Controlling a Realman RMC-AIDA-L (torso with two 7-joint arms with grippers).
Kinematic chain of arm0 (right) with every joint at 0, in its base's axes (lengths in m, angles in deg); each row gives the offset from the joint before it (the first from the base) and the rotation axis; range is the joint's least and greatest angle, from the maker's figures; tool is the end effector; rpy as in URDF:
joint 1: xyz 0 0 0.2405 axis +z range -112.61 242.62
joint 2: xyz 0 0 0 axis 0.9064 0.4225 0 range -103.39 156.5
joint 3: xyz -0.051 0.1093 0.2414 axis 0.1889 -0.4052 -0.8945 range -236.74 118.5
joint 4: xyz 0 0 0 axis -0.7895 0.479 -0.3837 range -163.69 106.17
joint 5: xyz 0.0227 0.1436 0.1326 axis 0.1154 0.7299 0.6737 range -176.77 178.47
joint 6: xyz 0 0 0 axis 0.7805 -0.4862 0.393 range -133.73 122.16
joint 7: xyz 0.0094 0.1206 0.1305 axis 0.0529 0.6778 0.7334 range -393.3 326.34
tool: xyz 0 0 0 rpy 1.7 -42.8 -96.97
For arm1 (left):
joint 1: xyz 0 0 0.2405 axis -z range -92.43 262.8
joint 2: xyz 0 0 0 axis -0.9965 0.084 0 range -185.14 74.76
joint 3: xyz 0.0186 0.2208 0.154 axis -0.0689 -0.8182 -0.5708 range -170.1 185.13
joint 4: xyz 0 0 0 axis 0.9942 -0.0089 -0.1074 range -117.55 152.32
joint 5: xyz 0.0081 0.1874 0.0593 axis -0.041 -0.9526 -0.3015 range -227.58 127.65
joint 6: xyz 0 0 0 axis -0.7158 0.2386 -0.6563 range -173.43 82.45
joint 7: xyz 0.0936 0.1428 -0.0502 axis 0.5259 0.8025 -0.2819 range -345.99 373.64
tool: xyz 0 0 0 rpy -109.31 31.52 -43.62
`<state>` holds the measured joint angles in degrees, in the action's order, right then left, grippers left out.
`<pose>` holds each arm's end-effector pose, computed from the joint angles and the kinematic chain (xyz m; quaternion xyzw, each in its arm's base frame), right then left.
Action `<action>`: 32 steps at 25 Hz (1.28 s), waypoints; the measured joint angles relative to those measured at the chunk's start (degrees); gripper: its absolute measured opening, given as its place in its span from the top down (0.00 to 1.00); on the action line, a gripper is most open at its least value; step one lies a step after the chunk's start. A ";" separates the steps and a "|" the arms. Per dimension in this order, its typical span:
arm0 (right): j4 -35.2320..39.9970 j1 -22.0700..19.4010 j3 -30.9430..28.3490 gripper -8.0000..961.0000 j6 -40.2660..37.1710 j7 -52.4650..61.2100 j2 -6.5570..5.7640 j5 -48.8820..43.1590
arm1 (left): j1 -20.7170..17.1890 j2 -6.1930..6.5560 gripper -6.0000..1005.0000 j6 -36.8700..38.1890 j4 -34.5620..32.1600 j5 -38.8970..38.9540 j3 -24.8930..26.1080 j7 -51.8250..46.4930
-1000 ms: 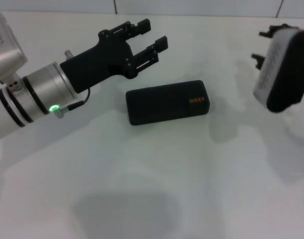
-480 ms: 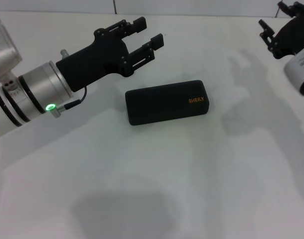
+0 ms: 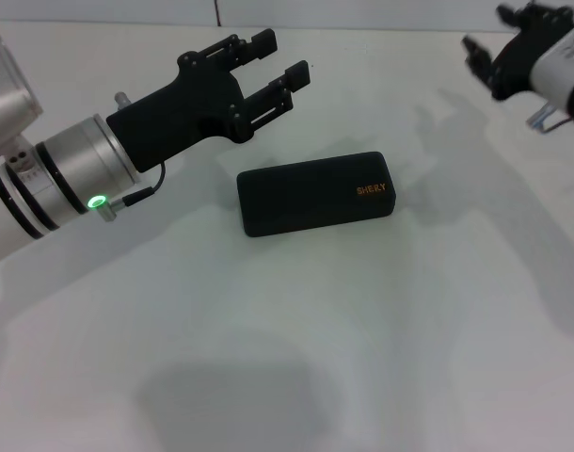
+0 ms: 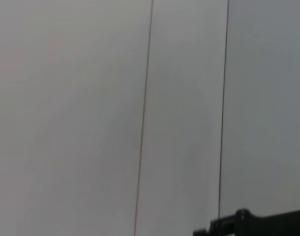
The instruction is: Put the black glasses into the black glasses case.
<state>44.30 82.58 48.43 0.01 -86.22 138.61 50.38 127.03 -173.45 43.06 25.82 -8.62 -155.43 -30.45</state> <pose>0.2009 0.4135 -0.0170 -0.8525 0.0611 0.0818 0.5127 -0.2030 0.3731 -0.0468 -0.8610 -0.1280 -0.4202 0.2565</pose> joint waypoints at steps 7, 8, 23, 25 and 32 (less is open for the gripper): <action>3.77 1.57 -9.84 0.52 26.38 1.09 3.99 -19.43 | 0.45 -0.43 0.40 -0.35 0.00 -0.57 0.00 -0.18; 4.13 1.68 -9.70 0.52 27.65 3.69 3.94 -22.74 | 0.56 -0.56 0.40 -0.37 0.00 -0.64 0.00 -0.19; -8.21 -8.09 0.28 0.52 -30.07 25.90 3.53 -48.00 | 1.02 -0.37 0.40 -0.40 0.00 -2.16 0.00 -1.71; -10.34 -7.59 0.64 0.52 -37.68 31.67 3.01 -47.90 | 1.03 -0.38 0.40 -0.40 0.00 -2.17 0.00 -1.82; -16.67 -3.55 0.87 0.52 -50.21 67.22 -1.15 -65.09 | 1.45 -0.52 0.40 -0.29 0.00 -2.17 0.00 -1.87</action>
<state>27.63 79.04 49.29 -50.20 -19.00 137.47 -14.71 128.48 -173.97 42.77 25.82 -10.78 -155.43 -32.31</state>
